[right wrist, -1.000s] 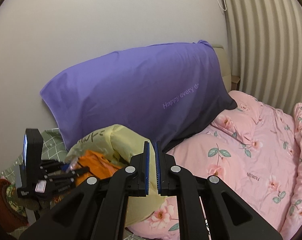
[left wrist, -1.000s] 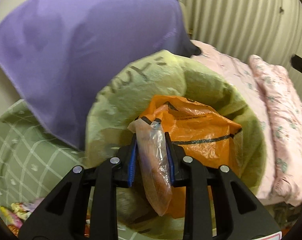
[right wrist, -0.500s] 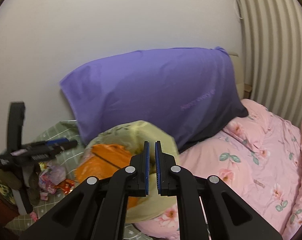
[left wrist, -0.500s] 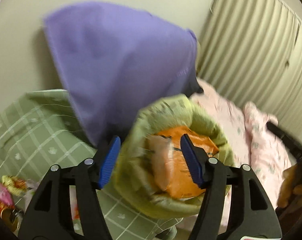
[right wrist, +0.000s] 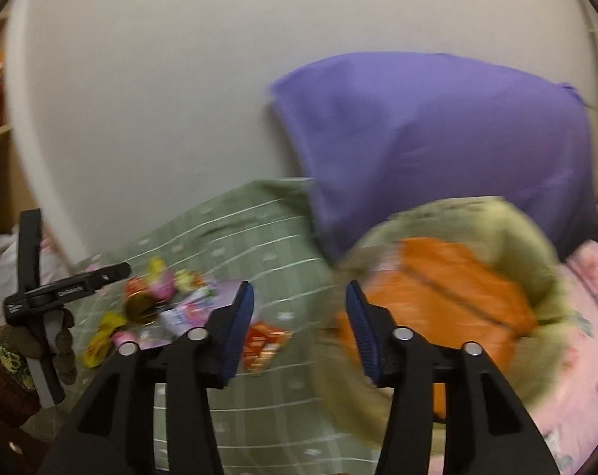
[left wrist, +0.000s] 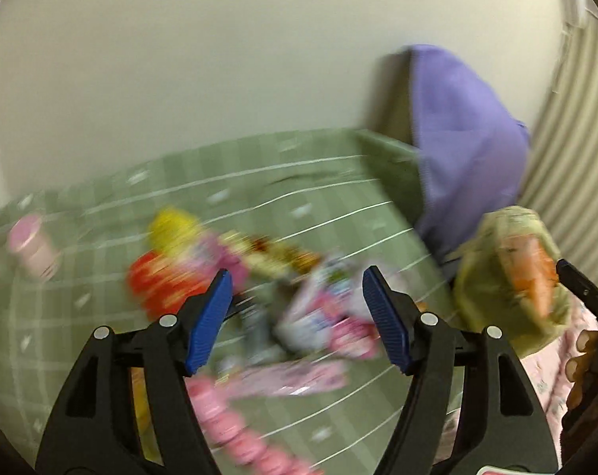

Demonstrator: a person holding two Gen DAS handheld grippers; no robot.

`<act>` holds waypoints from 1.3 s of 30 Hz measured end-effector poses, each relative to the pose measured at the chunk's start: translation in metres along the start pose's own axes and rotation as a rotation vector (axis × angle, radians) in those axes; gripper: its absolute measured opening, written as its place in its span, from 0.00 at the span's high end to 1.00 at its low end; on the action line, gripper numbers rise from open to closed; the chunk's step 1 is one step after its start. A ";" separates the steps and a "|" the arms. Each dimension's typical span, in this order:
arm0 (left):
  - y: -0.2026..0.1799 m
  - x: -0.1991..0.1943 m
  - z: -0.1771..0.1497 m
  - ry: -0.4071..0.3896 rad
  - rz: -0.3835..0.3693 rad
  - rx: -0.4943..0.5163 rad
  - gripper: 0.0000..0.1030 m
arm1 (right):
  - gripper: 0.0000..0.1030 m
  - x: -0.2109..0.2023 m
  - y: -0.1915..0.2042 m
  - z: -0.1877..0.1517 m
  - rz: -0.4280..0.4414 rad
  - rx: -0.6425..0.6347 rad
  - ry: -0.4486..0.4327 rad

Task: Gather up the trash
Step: 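Grasp the yellow nabati wafer with the left gripper while the right grasps a pink candy stick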

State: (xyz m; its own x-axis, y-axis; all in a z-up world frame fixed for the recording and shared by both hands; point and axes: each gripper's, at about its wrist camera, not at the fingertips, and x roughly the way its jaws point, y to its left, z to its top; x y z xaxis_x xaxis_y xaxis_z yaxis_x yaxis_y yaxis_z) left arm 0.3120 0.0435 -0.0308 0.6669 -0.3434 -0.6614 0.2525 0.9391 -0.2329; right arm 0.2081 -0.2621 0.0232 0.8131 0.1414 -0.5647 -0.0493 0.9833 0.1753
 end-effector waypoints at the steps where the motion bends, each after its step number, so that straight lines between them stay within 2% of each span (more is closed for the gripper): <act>1: 0.013 -0.004 -0.008 -0.002 0.028 -0.017 0.37 | 0.55 0.008 0.008 -0.001 0.017 -0.013 0.017; 5: 0.057 -0.024 -0.030 -0.025 0.128 -0.111 0.37 | 0.53 0.045 0.030 -0.012 0.091 -0.043 0.102; 7: 0.074 -0.034 -0.040 -0.025 0.156 -0.144 0.37 | 0.47 0.060 0.042 -0.020 0.137 -0.049 0.146; 8: 0.079 -0.036 -0.045 -0.026 0.183 -0.147 0.37 | 0.44 0.067 0.046 -0.024 0.161 -0.054 0.166; 11: 0.098 -0.046 -0.062 -0.024 0.251 -0.163 0.37 | 0.43 0.090 0.065 -0.038 0.229 -0.092 0.236; 14: 0.112 -0.052 -0.079 0.001 0.261 -0.202 0.37 | 0.43 0.101 0.084 -0.050 0.249 -0.172 0.287; 19: 0.112 -0.047 -0.097 0.063 0.271 -0.185 0.37 | 0.43 0.125 0.116 -0.070 0.270 -0.292 0.367; 24: 0.110 -0.036 -0.104 0.095 0.264 -0.177 0.37 | 0.43 0.137 0.134 -0.078 0.284 -0.349 0.354; 26: 0.109 -0.032 -0.105 0.097 0.267 -0.172 0.37 | 0.43 0.145 0.138 -0.078 0.316 -0.366 0.352; 30: 0.106 -0.036 -0.107 0.097 0.251 -0.171 0.37 | 0.43 0.169 0.142 -0.077 0.365 -0.384 0.380; 33: 0.111 -0.041 -0.108 0.096 0.269 -0.176 0.37 | 0.43 0.184 0.144 -0.083 0.356 -0.378 0.413; 36: 0.121 -0.046 -0.108 0.095 0.288 -0.204 0.37 | 0.43 0.189 0.142 -0.096 0.372 -0.322 0.492; 39: 0.129 -0.051 -0.109 0.089 0.306 -0.225 0.37 | 0.44 0.172 0.146 -0.107 0.474 -0.290 0.540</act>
State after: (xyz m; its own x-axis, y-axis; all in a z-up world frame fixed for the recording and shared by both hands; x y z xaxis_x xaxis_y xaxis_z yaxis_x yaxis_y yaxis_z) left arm 0.2341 0.1836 -0.1047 0.6212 -0.0541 -0.7818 -0.1155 0.9804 -0.1596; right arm 0.2785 -0.0819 -0.1345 0.2751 0.5177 -0.8101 -0.5321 0.7838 0.3202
